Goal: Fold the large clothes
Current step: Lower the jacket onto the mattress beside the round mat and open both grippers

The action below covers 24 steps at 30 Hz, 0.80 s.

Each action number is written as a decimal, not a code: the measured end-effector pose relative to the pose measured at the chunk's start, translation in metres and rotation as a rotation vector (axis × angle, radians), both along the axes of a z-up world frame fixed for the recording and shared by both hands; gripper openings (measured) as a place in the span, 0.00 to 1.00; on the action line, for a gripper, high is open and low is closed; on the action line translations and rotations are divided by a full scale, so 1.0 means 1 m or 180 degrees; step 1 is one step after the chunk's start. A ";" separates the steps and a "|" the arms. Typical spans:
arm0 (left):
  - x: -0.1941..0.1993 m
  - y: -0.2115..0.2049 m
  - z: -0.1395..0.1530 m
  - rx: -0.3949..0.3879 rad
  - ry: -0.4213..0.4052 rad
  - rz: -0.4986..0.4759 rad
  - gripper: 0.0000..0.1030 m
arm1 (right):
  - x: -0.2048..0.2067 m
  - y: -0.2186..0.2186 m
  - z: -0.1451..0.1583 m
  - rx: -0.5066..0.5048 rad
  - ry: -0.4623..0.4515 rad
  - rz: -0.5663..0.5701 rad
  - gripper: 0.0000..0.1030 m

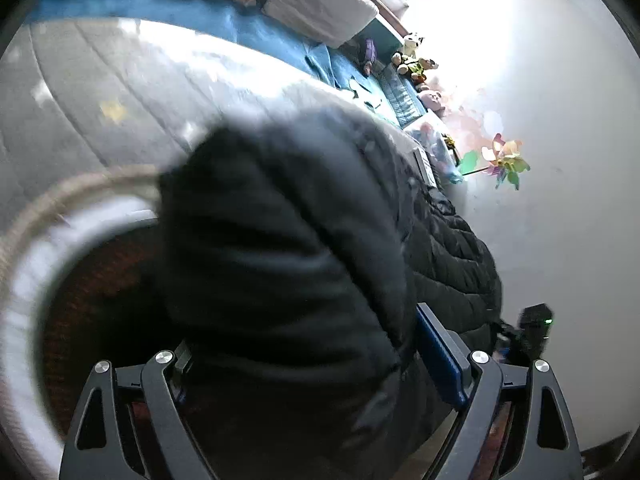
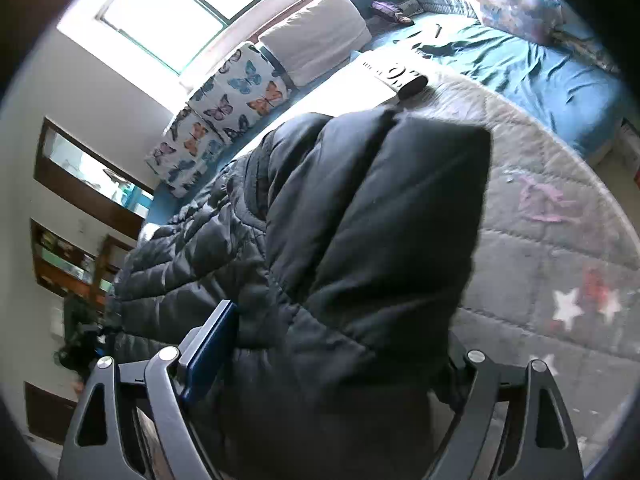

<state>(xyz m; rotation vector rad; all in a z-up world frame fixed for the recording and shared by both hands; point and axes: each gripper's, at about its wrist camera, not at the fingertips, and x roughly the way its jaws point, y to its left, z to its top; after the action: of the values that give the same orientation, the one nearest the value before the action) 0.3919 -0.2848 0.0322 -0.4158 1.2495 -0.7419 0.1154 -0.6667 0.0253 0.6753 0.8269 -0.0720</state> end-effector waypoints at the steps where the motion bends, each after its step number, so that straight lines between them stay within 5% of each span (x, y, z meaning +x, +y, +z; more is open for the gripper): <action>1: 0.005 0.010 0.003 0.0049 -0.0079 0.0028 0.92 | -0.003 0.000 0.008 -0.0092 0.0023 -0.0015 0.90; 6: 0.014 0.053 0.051 0.0228 -0.0561 0.0302 0.92 | -0.025 0.006 0.046 -0.0874 0.0114 -0.0296 0.90; 13: -0.028 0.037 0.101 0.0389 -0.1176 0.0114 0.92 | -0.011 0.031 0.069 -0.1047 -0.0243 -0.0199 0.90; 17: -0.039 -0.014 0.096 0.0540 -0.1231 -0.0159 0.92 | 0.024 0.045 0.055 -0.1062 -0.0178 -0.0039 0.90; 24: -0.028 -0.052 0.029 0.0802 -0.0989 -0.0364 0.92 | 0.053 0.040 0.004 -0.1131 0.0276 -0.0057 0.92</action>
<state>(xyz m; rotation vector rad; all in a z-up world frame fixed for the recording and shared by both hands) 0.3639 -0.3371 0.0610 -0.0203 1.0609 -0.7043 0.1685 -0.6266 0.0294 0.3463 0.8642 -0.2599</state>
